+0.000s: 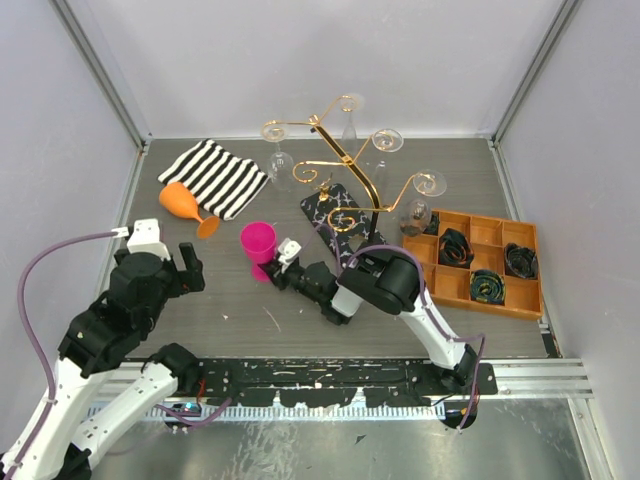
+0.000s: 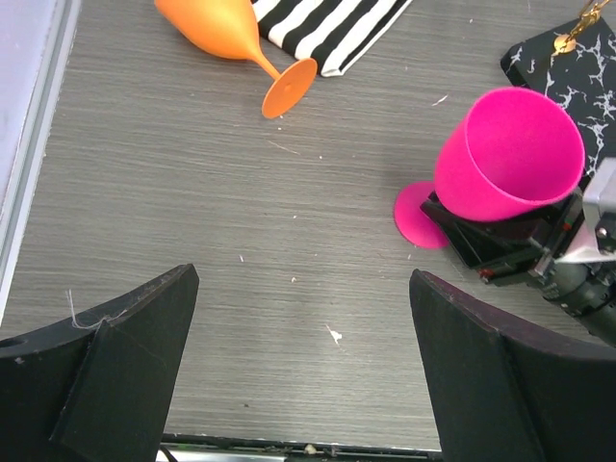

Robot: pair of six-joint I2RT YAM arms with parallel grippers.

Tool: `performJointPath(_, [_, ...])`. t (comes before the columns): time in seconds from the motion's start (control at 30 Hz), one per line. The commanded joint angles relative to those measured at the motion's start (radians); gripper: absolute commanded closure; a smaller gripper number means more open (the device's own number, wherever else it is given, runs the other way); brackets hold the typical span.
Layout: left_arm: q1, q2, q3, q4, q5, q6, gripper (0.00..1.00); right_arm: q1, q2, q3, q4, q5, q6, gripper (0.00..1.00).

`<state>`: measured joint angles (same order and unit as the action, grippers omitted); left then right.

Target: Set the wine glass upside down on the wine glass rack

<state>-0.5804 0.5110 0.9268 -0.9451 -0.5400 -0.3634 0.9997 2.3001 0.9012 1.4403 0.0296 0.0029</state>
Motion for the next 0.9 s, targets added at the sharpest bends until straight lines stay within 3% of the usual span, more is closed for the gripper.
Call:
performJointPath(0.0, [0.002,-0.028,-0.005,0.002,-0.036,-0.006,0.02,0.025,-0.08,-0.091,0.129,0.001,-0.042,0.96])
performJointPath(0.4, [0.002,-0.049,-0.006,0.023,-0.007,0.013,0.02,0.176,-0.292,-0.381,0.151,0.064,-0.144,0.98])
performJointPath(0.67, [0.002,-0.07,-0.01,0.069,0.016,0.016,0.02,0.312,-0.446,-0.577,0.229,0.228,-0.159,0.99])
performJointPath(0.87, [0.002,-0.081,-0.03,0.116,0.142,-0.015,0.02,0.426,-0.595,-0.675,0.175,0.353,-0.191,0.99])
